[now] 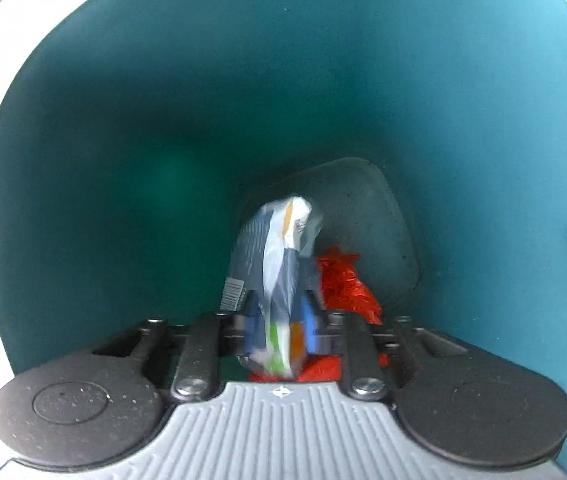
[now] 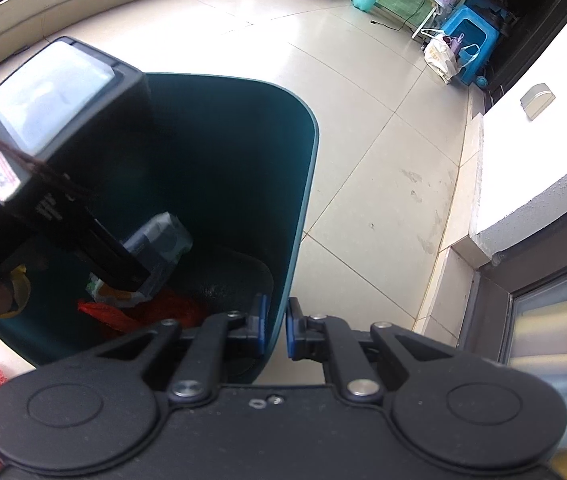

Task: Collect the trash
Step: 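Carry the white snack wrapper with the left tool into the bin, then open the left tool over the bin and return it to the pile, then grasp the grey crumpled wrapper with the left tool, then carry the grey wrapper with the left tool into the bin and release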

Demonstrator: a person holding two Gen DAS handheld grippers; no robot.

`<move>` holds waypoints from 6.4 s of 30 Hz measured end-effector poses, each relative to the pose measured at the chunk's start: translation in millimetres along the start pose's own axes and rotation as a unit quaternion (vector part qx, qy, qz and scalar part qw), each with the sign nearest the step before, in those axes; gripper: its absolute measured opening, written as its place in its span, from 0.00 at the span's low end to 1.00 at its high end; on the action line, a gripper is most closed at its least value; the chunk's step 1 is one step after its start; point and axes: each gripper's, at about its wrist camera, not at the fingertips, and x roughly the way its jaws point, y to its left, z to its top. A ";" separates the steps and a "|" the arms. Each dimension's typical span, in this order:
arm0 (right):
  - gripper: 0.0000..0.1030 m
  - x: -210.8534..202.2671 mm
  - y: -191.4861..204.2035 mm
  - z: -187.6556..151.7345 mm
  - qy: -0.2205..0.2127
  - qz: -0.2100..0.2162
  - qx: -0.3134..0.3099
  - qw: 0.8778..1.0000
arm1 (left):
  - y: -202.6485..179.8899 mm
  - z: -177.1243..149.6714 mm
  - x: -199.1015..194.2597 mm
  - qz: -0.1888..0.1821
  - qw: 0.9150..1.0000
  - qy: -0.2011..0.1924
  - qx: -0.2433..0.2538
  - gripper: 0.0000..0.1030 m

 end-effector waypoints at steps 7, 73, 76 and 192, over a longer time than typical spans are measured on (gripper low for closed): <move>0.08 4.1 -1.5 0.5 0.005 -0.004 0.005 1.000 | 3.0 -5.5 -36.5 -0.002 0.999 -0.040 0.016 0.52; 0.10 27.4 -16.7 1.4 0.060 -0.032 0.049 0.996 | 331.5 -66.9 34.9 0.073 0.949 -0.037 -0.304 0.73; 0.10 28.6 -16.2 1.2 0.063 -0.036 0.049 0.996 | 333.4 -63.7 41.7 0.082 0.947 -0.031 -0.309 0.72; 0.08 11.5 -2.6 -7.2 0.017 -0.013 0.027 0.999 | 0.4 17.6 -24.0 -0.001 1.000 0.004 0.007 0.38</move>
